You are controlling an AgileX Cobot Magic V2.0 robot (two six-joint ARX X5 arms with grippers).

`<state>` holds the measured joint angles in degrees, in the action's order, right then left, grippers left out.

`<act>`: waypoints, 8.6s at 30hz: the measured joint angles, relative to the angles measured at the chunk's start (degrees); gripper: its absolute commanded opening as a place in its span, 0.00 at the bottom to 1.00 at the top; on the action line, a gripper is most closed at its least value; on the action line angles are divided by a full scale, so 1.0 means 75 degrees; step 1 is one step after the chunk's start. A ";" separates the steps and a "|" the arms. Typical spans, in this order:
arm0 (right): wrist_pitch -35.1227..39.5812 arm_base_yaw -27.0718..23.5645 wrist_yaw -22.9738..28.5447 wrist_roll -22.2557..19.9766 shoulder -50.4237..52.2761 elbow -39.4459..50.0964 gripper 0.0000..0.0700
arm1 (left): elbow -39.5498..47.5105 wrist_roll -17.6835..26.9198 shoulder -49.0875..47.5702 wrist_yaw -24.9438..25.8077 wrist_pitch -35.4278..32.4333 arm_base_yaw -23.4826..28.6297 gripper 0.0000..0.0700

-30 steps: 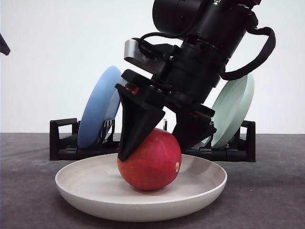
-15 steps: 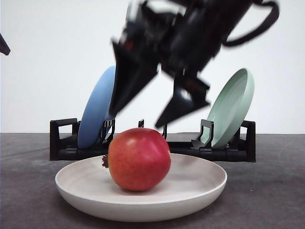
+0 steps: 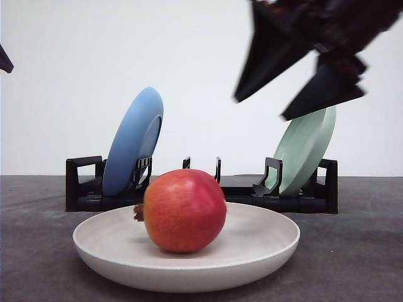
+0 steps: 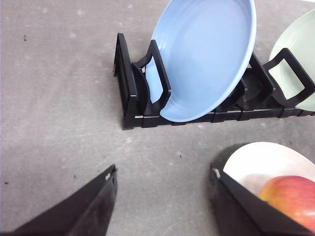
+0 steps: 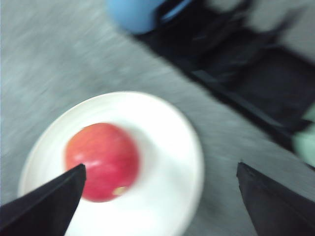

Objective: Place pomegranate in white plate

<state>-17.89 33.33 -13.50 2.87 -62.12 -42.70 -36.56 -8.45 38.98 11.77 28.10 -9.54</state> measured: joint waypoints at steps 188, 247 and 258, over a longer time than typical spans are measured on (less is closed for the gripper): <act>0.1941 -0.4011 0.1979 -0.0527 0.8243 0.5582 0.02 | 0.4689 0.0810 -0.5167 -0.1215 -0.2326 0.1107 0.03; 0.1941 -0.4011 0.1979 -0.0527 0.8243 0.5583 0.02 | 0.4689 0.0810 -0.5167 -0.1215 -0.2326 0.1107 0.03; 0.1941 -0.4011 0.1979 -0.0527 0.8243 0.5584 0.02 | 0.4689 0.0810 -0.5167 -0.1213 -0.2326 0.1107 0.03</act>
<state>-3.33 3.25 1.34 -1.08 -0.30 -0.82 -1.39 -2.37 0.23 2.67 10.66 -1.23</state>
